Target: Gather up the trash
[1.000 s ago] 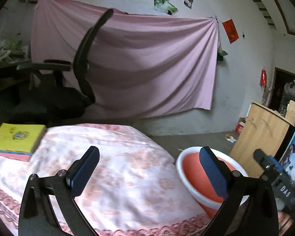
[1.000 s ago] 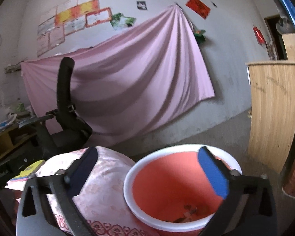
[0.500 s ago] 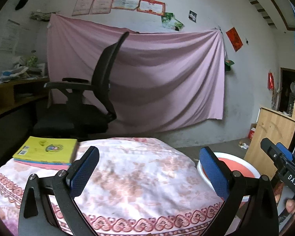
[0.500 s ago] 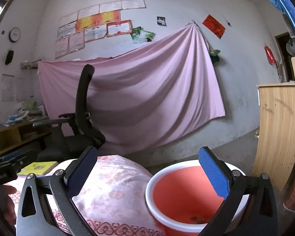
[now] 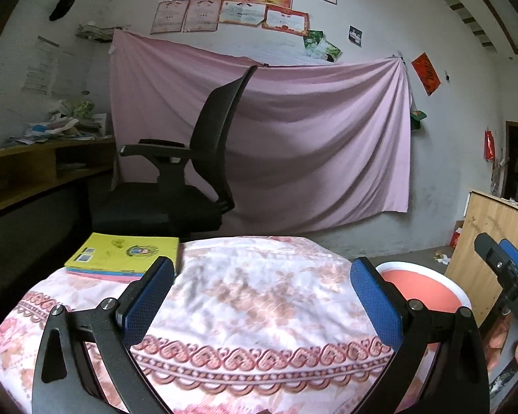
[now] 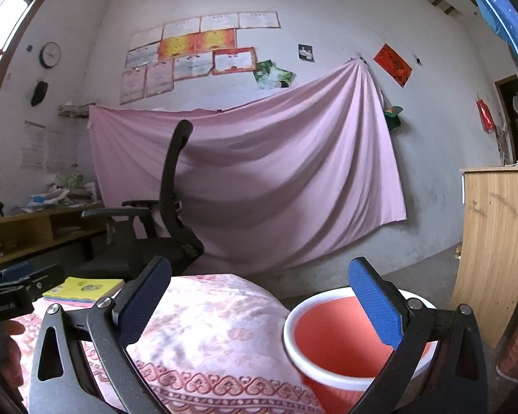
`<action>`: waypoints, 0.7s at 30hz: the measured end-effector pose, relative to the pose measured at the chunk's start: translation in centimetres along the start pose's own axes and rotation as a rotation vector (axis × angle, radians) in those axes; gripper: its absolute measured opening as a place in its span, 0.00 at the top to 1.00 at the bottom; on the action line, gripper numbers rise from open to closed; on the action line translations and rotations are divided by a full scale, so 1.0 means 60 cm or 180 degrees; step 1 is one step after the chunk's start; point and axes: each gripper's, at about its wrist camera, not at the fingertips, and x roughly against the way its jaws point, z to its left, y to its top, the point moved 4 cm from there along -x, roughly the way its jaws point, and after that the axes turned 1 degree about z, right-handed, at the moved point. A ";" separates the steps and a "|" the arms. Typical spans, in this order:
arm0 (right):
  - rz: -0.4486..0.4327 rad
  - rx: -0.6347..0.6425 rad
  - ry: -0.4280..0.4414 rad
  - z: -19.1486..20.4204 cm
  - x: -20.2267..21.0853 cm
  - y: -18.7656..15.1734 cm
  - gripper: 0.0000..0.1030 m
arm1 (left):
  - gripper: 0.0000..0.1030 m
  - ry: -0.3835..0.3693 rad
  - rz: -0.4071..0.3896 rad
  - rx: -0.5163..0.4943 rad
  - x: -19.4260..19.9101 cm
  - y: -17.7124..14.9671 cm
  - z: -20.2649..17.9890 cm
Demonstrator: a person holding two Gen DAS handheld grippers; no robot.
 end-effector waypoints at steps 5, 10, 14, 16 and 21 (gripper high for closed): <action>0.0004 0.0055 0.0039 0.024 0.030 -0.010 0.00 | 0.03 0.0010 -0.0049 -0.0012 0.040 -0.016 0.006; 0.0027 0.0111 0.0062 0.043 0.062 -0.023 0.00 | 0.03 0.0005 -0.0089 -0.0059 0.073 -0.031 0.010; 0.0054 0.0105 0.0063 0.050 0.085 -0.034 0.00 | 0.03 -0.0011 -0.0054 -0.0039 0.095 -0.051 0.013; 0.0065 0.0119 0.0067 0.056 0.094 -0.038 0.00 | 0.03 -0.0003 -0.0025 -0.0016 0.099 -0.059 0.018; 0.0075 0.0154 0.0047 0.068 0.113 -0.051 0.00 | 0.03 0.0082 0.0015 0.0044 0.112 -0.086 0.036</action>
